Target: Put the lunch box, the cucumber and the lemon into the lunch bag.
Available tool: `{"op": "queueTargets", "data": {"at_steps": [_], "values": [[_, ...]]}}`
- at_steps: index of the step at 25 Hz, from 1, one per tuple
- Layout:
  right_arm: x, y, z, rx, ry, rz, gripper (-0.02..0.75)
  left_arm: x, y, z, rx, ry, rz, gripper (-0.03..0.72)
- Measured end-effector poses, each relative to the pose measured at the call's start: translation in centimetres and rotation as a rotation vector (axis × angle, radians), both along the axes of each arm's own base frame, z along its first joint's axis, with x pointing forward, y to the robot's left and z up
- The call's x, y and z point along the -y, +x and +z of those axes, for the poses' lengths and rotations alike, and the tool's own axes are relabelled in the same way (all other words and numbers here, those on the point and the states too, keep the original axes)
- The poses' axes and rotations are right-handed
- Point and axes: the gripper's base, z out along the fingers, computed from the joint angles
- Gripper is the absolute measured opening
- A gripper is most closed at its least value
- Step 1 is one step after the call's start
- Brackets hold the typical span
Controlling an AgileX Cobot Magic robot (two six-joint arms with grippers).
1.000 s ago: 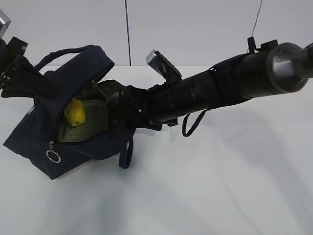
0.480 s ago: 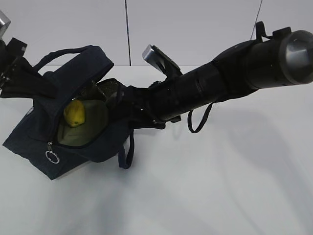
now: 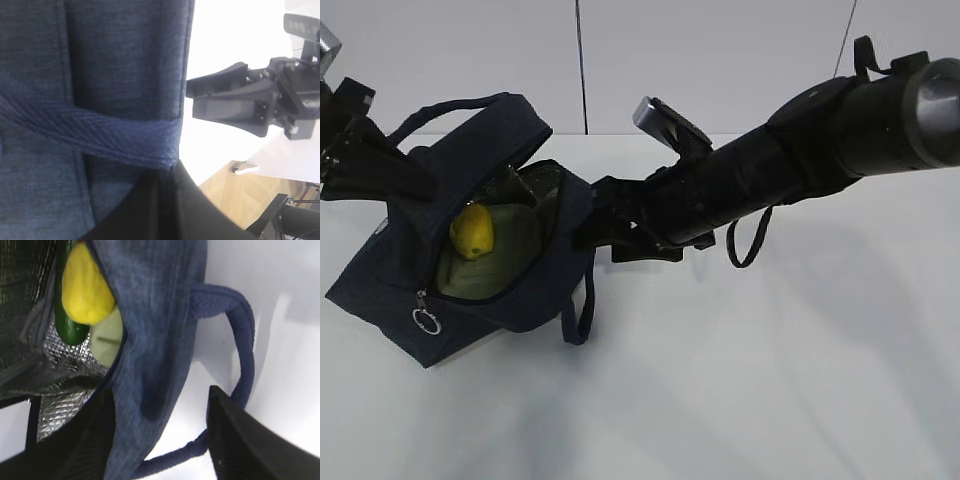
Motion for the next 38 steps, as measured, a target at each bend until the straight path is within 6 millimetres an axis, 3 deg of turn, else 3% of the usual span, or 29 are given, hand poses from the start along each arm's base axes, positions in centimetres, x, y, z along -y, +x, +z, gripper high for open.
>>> {"op": "queueTargets", "data": {"at_steps": [16,19,24,27,29,35,38], "values": [[-1.1,0.6,-3.5,-0.13,0.123,-0.035,0.425,0.0,0.0,0.0,0.0,0.0,0.0,-0.008],[-1.1,0.5,-3.5,-0.137,0.137,-0.03,0.33,0.0,0.0,0.0,0.0,0.0,0.0,-0.008],[-1.2,0.5,-3.4,-0.143,0.153,-0.035,0.056,0.0,0.0,0.0,-0.001,-0.001,-0.002,-0.008],[-1.2,0.5,-3.2,-0.127,0.155,-0.023,0.008,0.0,-0.1,0.0,-0.005,-0.002,-0.008,-0.008],[-1.2,0.5,-2.5,-0.09,0.152,-0.014,0.003,0.0,-0.1,0.0,-0.008,-0.004,-0.012,-0.008],[0.6,0.1,2.7,0.081,0.077,0.009,0.003,0.4,0.0,0.3,0.02,-0.044,-0.023,-0.008],[2.3,0.2,4.1,0.119,0.029,0.001,0.003,2.0,-0.2,0.4,0.045,-0.044,-0.064,-0.008]]}}
